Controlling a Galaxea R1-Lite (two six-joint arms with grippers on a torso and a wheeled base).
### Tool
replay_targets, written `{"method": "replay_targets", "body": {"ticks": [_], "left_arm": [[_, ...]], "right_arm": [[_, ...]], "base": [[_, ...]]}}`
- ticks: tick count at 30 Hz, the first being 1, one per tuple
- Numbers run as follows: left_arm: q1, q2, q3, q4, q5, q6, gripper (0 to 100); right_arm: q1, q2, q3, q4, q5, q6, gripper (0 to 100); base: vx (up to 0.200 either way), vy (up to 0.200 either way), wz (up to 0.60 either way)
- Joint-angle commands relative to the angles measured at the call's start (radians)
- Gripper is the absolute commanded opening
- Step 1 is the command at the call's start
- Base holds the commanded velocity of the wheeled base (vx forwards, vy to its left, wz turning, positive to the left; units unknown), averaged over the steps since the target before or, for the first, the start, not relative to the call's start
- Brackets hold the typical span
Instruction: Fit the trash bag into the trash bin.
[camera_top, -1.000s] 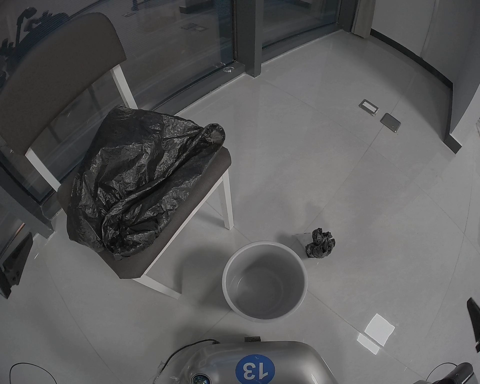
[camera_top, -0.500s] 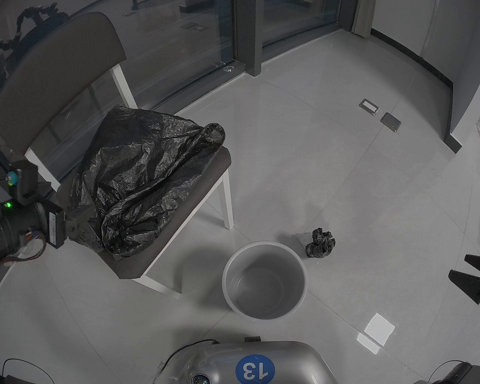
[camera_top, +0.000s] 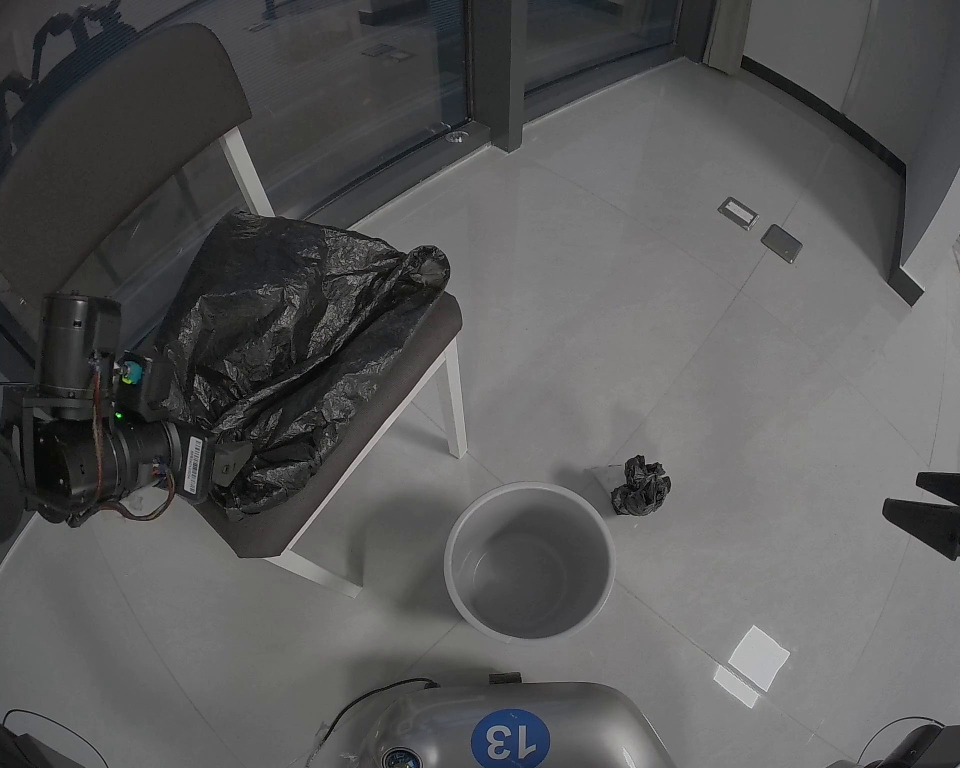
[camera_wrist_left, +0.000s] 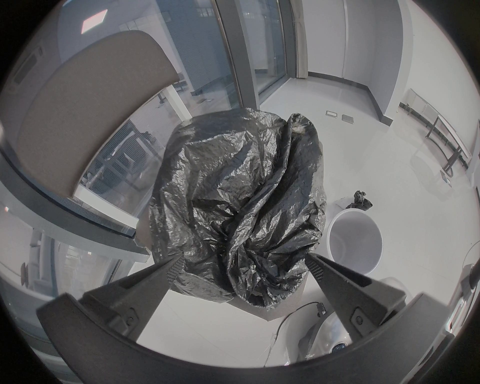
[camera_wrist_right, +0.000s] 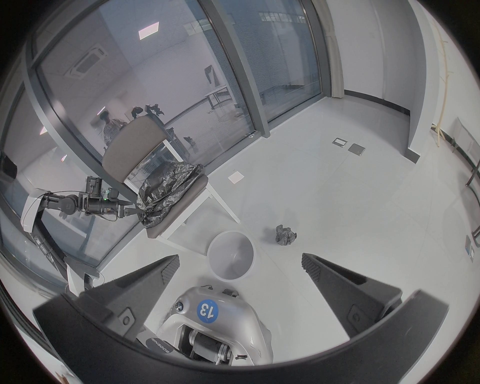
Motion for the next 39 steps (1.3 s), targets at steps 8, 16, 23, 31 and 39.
{"method": "replay_targets", "body": {"ticks": [8, 16, 23, 31, 39], "left_arm": [[0.012, 0.166, -0.016, -0.086, 0.019, -0.037, 100], [0.073, 0.212, -0.038, -0.115, 0.028, -0.05, 100], [0.069, 0.252, -0.074, -0.112, 0.027, -0.129, 100], [0.067, 0.255, -0.074, -0.11, 0.022, -0.136, 100], [0.073, 0.293, -0.096, -0.117, 0.022, -0.136, 100]], "right_arm": [[-0.001, 0.006, -0.015, 0.0, -0.001, -0.017, 100], [-0.002, -0.003, -0.013, 0.001, -0.001, -0.023, 100], [-0.002, -0.003, -0.013, 0.001, -0.001, -0.037, 100], [-0.002, -0.006, -0.015, 0.0, -0.001, -0.04, 100], [-0.001, -0.007, -0.032, 0.001, -0.001, -0.06, 100]], "base": [[0.0, 0.0, 0.0], [0.0, 0.0, 0.0], [0.0, 0.0, 0.0], [0.0, 0.0, 0.0], [0.0, 0.0, 0.0]]}}
